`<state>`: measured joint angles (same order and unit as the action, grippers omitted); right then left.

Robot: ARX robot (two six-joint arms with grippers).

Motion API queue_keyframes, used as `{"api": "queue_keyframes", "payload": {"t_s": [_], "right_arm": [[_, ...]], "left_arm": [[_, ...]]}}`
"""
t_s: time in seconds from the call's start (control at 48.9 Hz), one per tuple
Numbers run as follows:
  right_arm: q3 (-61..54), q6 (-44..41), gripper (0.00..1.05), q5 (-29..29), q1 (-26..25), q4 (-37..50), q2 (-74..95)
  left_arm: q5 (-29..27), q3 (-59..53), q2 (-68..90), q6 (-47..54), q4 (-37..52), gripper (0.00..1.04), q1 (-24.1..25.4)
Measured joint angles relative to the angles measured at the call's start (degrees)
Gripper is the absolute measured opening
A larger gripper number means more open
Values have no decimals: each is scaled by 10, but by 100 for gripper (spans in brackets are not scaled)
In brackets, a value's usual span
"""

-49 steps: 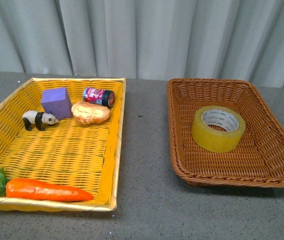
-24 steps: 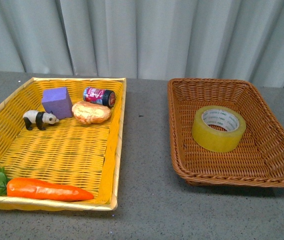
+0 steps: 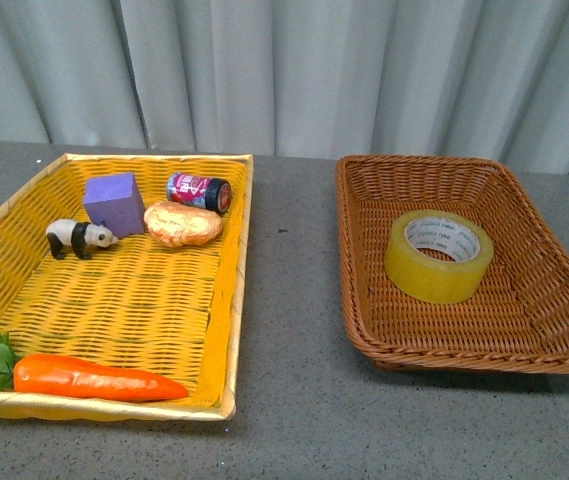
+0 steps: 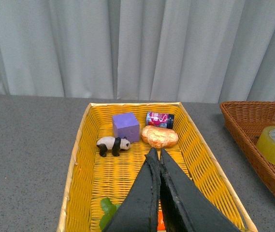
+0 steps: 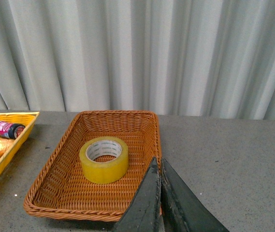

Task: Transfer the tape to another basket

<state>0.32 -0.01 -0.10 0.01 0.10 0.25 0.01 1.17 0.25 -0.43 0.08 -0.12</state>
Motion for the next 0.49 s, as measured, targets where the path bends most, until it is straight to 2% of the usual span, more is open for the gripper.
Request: {"api": "queue_keyframes", "payload": {"t_s": [0.123, 0.409, 0.49], "right_arm": [[0, -1, 2, 0, 0, 0, 0], [0, 0, 50, 0, 0, 0, 0], [0, 0, 70, 0, 0, 0, 0]], "left_arm": [[0, 0, 0, 0, 0, 6, 0], [0, 0, 0, 0, 0, 55, 0], [0, 0, 0, 0, 0, 75, 0]]}}
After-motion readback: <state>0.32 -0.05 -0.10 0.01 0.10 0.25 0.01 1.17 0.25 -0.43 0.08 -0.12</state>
